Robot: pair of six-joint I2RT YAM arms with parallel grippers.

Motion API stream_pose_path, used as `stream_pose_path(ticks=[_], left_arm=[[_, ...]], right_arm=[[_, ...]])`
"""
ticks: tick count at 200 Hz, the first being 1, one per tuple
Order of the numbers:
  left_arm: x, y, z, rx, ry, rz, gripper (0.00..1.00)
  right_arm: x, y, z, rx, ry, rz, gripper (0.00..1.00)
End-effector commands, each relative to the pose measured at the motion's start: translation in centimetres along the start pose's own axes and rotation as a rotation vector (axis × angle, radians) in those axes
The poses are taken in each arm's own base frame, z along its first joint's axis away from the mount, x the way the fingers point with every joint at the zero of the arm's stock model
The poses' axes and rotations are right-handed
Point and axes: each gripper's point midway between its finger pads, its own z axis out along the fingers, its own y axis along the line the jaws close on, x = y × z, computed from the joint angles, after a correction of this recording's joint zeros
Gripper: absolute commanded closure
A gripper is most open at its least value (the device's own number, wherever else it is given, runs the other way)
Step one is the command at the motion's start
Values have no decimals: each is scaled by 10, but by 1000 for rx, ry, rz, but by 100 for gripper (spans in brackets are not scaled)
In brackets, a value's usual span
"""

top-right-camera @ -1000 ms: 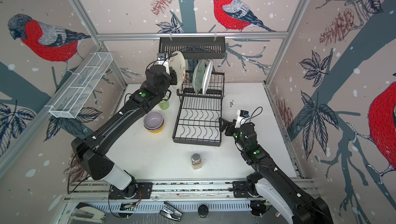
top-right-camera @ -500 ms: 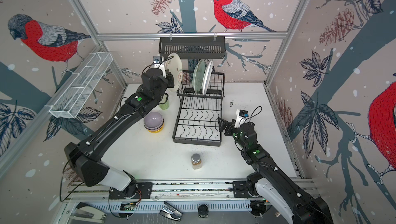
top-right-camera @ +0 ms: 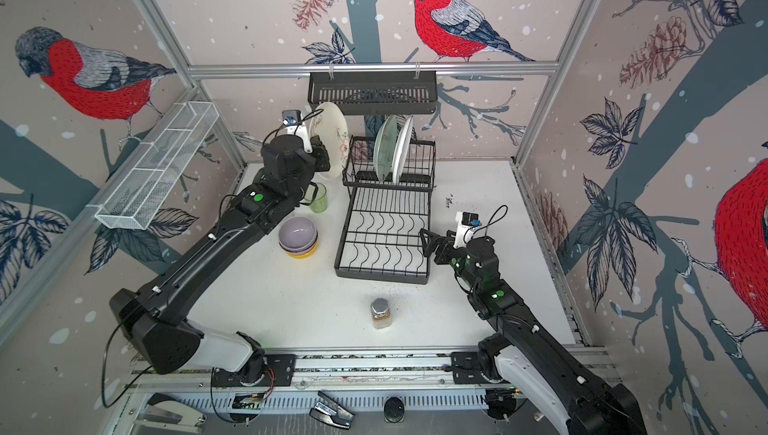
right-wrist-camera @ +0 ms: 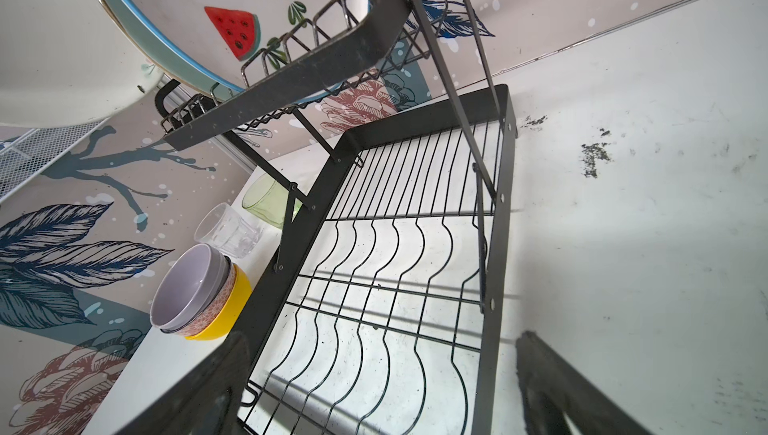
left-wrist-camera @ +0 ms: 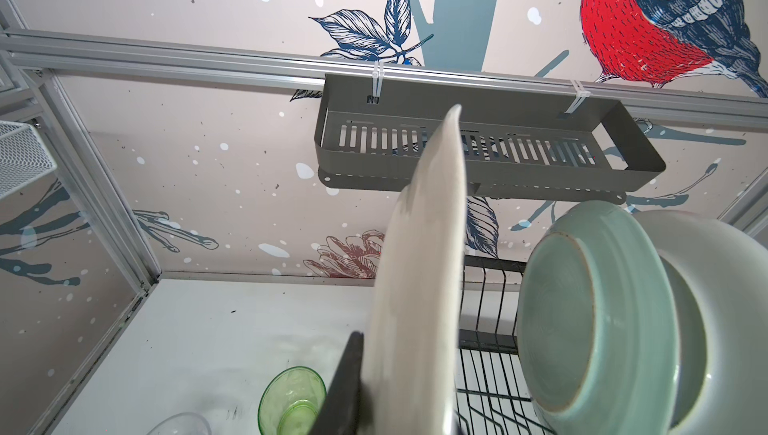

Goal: Unload the mixed dishes from the dish rack
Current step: 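Pull the white floral plate back and down beside the rack with the left gripper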

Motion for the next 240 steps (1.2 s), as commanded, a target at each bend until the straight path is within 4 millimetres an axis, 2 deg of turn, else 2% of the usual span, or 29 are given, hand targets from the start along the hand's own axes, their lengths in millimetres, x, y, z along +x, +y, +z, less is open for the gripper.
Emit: stream_pose_path(ticks=[1, 47, 107, 136, 203, 240], left_arm=[[-39, -3, -11, 43, -135, -116, 100], [-34, 2, -18, 43, -120, -139, 100], [-30, 15, -36, 36, -126, -175, 100], [-26, 20, -45, 36, -124, -192, 100], [-5, 32, -61, 44, -88, -234, 100], [10, 32, -67, 87, -62, -249, 100]], right_arm=[[-3, 8, -1, -36, -9, -6, 1], [-3, 13, -2, -64, -4, -4, 0], [-4, 14, -4, -71, -3, 10, 1], [-5, 21, -5, -101, 1, 17, 1], [-11, 37, -7, -169, 11, 49, 0], [-11, 42, -5, -188, 34, 63, 0]])
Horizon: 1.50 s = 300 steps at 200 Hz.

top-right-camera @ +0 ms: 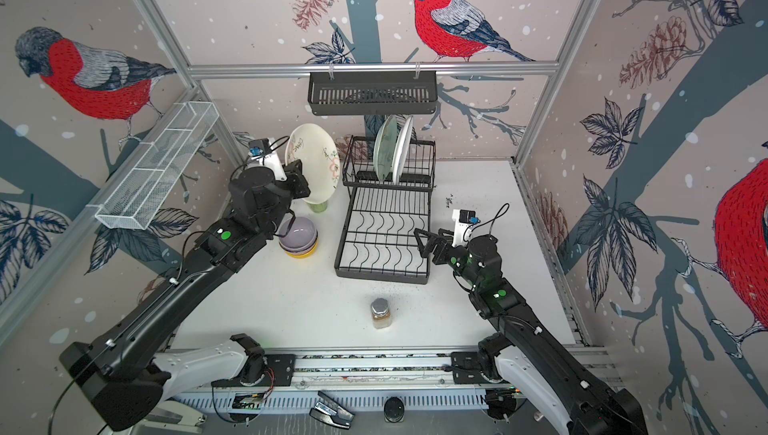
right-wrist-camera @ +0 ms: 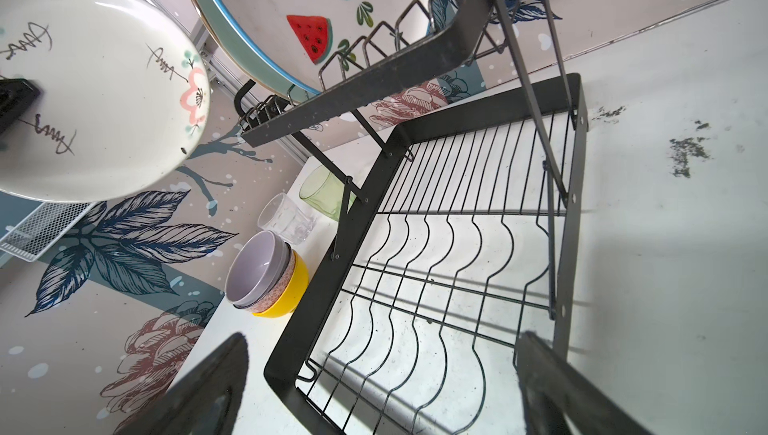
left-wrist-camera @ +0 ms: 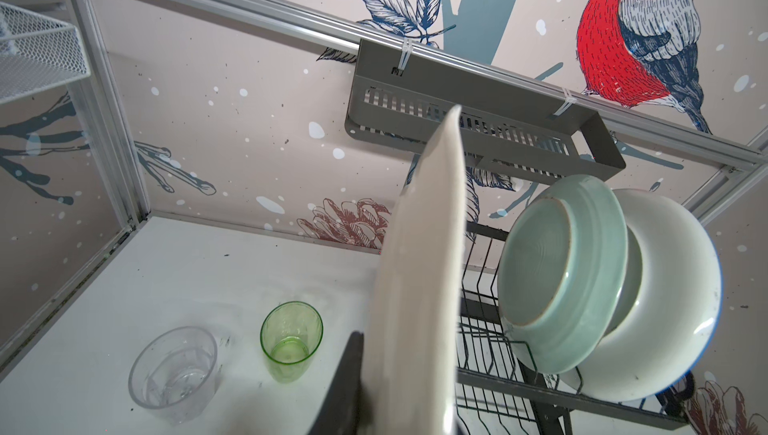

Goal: Unload the mixed dishes from the dish rack
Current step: 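Pull the white floral plate back and down beside the rack with the left gripper, then swing the plate over the lower rack while the right gripper reaches toward its rim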

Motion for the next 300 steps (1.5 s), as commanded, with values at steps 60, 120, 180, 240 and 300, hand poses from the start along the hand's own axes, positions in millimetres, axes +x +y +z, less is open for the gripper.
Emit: stream_pose_path(ticks=[60, 120, 180, 240, 300], left_arm=[[8, 0, -9, 78, -20, -73, 100], [19, 23, -32, 60, -31, -120, 100], [55, 37, -38, 60, 46, -139, 100], [83, 23, -34, 173, 119, -223, 100], [108, 2, -34, 307, 195, -323, 100]], right_arm=[[3, 28, 18, -81, 65, 15, 0], [8, 54, 38, -122, 94, -17, 1], [18, 73, 62, -190, 149, 10, 0], [27, 78, 76, -212, 181, 15, 0], [26, 82, 85, -221, 185, 10, 0]])
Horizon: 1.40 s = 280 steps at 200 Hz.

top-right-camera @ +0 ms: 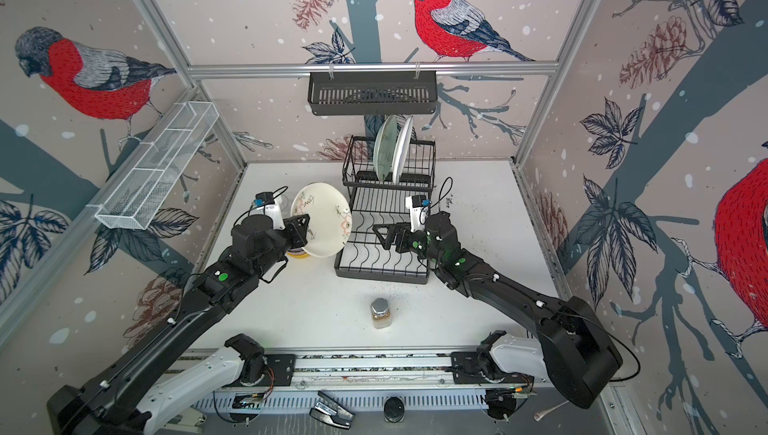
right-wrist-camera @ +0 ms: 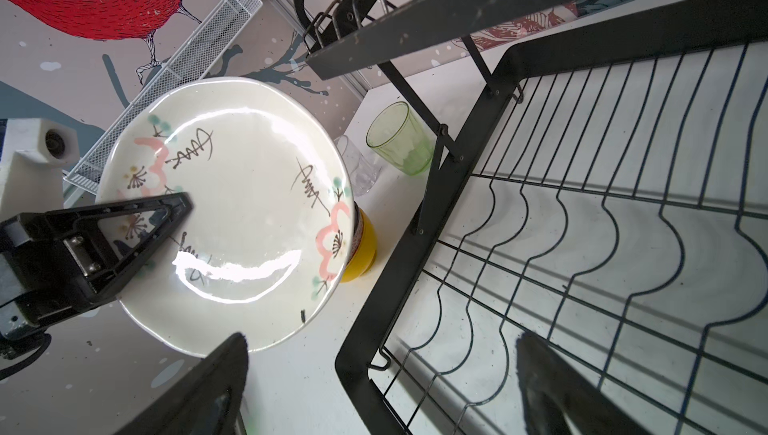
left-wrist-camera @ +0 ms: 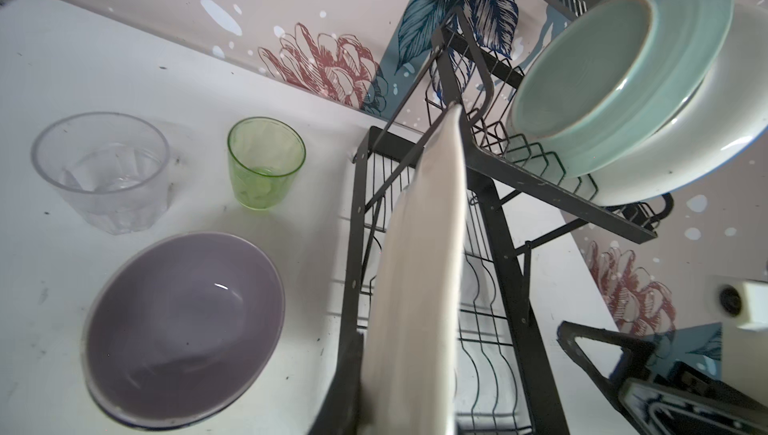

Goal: Unload the mixed dishes from the dish rack
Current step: 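Swing the plate over the lower rack while the right gripper reaches toward its rim, then close the right gripper on the plate rim opposite the left gripper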

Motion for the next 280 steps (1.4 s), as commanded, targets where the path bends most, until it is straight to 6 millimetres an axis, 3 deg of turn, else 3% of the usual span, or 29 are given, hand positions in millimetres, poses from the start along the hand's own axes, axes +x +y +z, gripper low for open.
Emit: stream_pose_path(ticks=[1, 71, 158, 258, 280], left_arm=[[-25, -36, -3, 188, -93, -84, 100], [-9, -56, -2, 345, -50, -121, 100], [2, -75, -5, 496, -24, -137, 100], [6, -80, 3, 526, -7, -131, 100], [9, -81, 5, 537, -1, -143, 100]], right_arm=[[-12, 12, 2, -46, -33, -18, 0], [-11, 9, 10, -39, -21, -7, 2], [-9, 8, 10, -42, -16, -8, 23], [-8, 12, 13, -67, -14, 18, 39], [-7, 12, 13, -70, -9, 16, 48]])
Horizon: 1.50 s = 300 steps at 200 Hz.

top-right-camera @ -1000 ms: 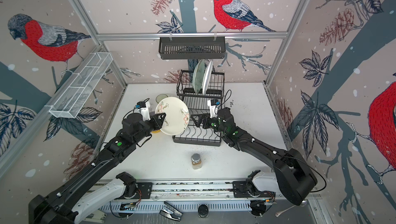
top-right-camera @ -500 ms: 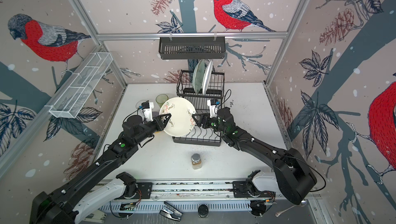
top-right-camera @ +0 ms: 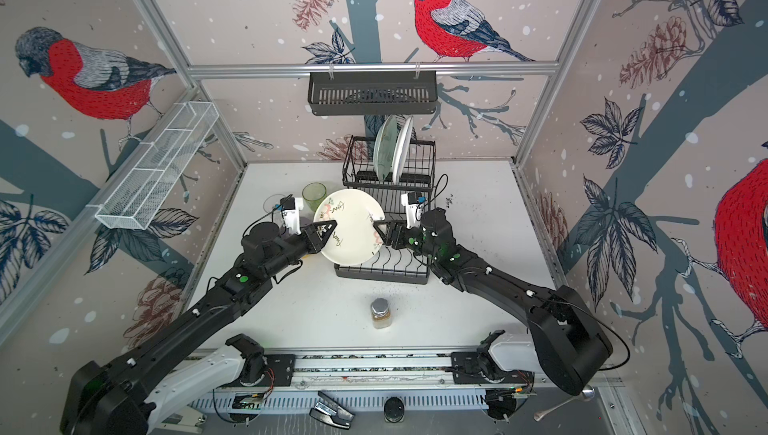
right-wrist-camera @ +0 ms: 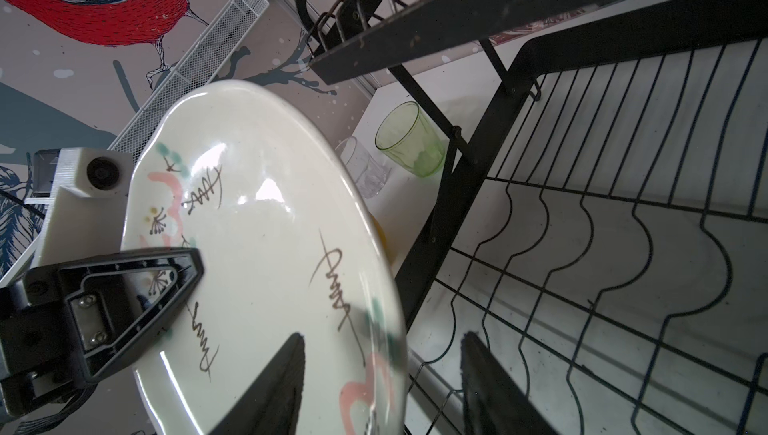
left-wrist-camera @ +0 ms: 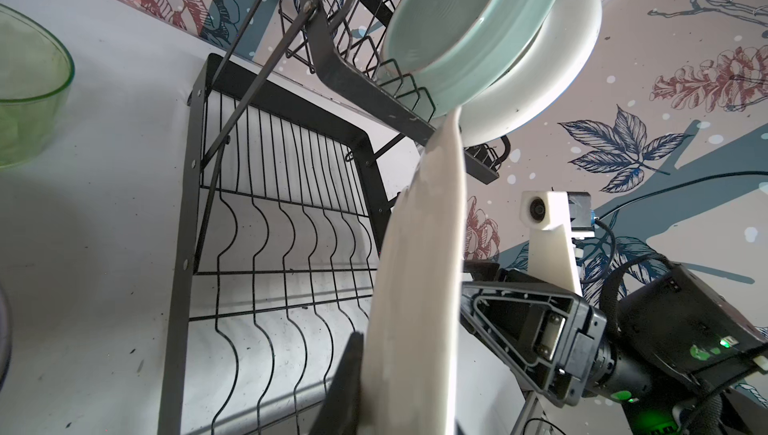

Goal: Unload the mixed dishes from the dish rack
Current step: 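Close the right gripper on the plate rim opposite the left gripper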

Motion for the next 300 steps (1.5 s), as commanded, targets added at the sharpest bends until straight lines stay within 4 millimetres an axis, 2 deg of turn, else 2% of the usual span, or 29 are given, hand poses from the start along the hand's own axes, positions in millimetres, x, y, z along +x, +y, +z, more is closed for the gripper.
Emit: stream_pose_path(ticks=[1, 77, 94, 113, 158, 224, 280, 300], left_arm=[[-26, -31, -2, 142, -102, 17, 100], [-22, -27, 1, 140, -104, 52, 100], [-24, -32, 1, 160, -105, 42, 100], [-26, -37, 1, 184, -108, 34, 100], [-26, -39, 5, 197, -101, 25, 100], [-20, -34, 9, 192, -83, 31, 100], [-16, -43, 13, 246, -48, 43, 100], [-16, -47, 12, 264, -46, 49, 100]], right_arm=[[-6, 9, 0, -40, -20, -11, 48], [-8, 12, 1, -58, -20, -32, 59], [-7, 11, 1, -56, -20, -34, 59], [-8, 9, 2, -55, -18, -30, 64], [-10, 9, 1, -73, -23, -16, 68], [-9, 15, -2, -103, -30, -15, 86], [-7, 23, -2, -158, -24, -29, 87], [-7, 29, -4, -191, -23, -35, 84]])
